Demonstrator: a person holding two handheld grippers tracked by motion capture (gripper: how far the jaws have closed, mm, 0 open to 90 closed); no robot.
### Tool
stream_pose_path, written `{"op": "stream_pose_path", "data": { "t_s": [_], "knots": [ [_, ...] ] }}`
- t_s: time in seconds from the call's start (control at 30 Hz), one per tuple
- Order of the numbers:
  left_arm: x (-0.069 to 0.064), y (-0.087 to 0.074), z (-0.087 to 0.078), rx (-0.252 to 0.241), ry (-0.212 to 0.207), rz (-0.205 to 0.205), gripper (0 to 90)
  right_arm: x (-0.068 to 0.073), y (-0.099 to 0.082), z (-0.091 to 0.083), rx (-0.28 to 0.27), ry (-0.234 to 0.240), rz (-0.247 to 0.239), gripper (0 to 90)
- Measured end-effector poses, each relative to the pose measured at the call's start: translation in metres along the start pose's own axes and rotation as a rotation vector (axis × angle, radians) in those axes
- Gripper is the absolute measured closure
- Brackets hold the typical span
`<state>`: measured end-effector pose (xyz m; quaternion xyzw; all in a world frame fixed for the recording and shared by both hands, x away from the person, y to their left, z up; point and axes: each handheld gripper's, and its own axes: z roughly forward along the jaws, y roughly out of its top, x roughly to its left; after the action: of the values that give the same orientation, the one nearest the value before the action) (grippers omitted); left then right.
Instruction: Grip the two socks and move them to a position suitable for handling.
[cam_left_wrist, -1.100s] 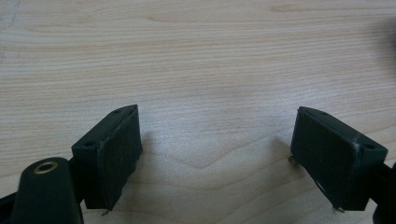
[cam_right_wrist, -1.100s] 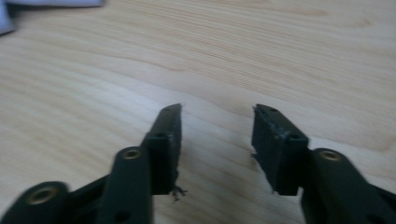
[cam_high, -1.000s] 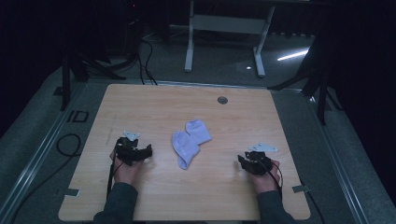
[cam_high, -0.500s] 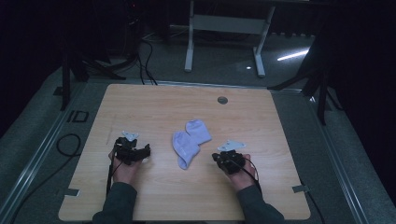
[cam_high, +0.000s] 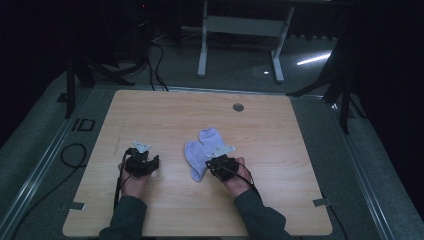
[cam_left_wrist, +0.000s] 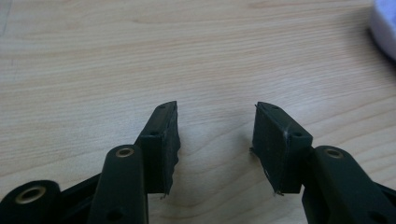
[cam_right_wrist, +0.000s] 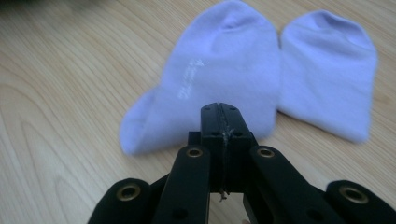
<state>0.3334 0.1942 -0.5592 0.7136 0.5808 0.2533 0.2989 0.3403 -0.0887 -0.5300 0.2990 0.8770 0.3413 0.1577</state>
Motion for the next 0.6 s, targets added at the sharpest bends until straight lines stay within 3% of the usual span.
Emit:
{"op": "stream_pose_path", "data": {
  "t_s": [0.27,0.6],
  "knots": [
    [-0.009,0.000,-0.010,-0.033,-0.050,0.039,54.3,0.004,0.004,0.014,0.024,0.018,0.004,89.4],
    [-0.023,-0.003,-0.024,-0.054,-0.108,0.081,56.9,0.007,-0.007,0.023,0.073,0.042,-0.011,89.5]
  ]
}}
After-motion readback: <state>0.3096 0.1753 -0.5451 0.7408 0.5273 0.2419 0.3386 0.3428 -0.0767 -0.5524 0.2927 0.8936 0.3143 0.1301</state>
